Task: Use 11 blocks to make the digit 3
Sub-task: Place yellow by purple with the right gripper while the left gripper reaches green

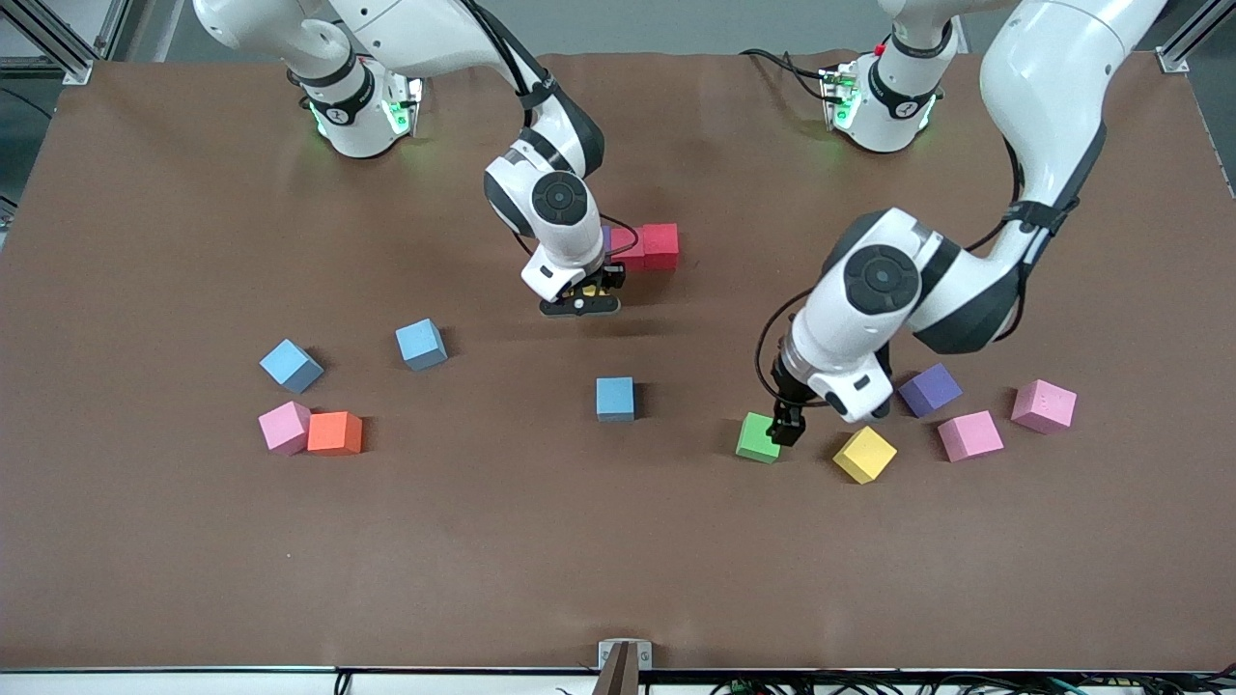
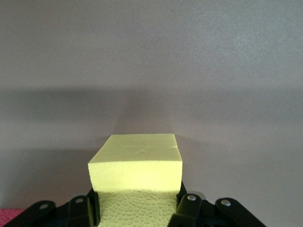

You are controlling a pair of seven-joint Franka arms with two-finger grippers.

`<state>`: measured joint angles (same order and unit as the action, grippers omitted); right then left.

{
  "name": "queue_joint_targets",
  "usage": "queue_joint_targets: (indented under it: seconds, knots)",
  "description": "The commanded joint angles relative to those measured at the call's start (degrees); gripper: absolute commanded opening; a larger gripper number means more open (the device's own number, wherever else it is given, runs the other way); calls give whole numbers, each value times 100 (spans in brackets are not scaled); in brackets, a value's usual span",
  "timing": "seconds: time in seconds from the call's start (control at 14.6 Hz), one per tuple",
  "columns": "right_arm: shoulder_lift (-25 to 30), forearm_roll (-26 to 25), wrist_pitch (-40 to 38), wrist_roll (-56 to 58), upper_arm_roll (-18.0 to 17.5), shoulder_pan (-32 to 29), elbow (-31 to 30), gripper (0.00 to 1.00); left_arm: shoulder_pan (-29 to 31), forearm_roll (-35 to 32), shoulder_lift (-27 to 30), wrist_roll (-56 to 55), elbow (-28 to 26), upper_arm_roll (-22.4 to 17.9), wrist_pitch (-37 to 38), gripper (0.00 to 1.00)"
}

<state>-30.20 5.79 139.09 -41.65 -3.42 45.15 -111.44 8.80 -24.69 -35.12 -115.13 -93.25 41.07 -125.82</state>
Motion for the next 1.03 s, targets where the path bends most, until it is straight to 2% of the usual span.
queue_joint_targets:
  seconds: [0.0,0.21,0.62,0.69,0.82,0.96]
  knots:
    - [128,186,4,-36,26,117,-229,36,-106,-71,-241,893,264,-186,120,100]
    - [120,186,-4,-36,26,152,-229,36,-107,-62,-496,1852,518,-222,111,100]
    - [129,186,-13,-53,26,205,-229,37,-106,-62,-707,3372,624,-266,111,100]
    - [129,186,-22,-53,26,205,-220,45,-133,-53,-724,3601,641,-379,102,100]
    - [172,186,-65,-36,35,126,-151,100,-177,-53,-786,4102,650,-468,102,100]
    - [234,186,-590,-27,52,-145,243,100,-177,-53,-830,4785,668,-485,102,100]
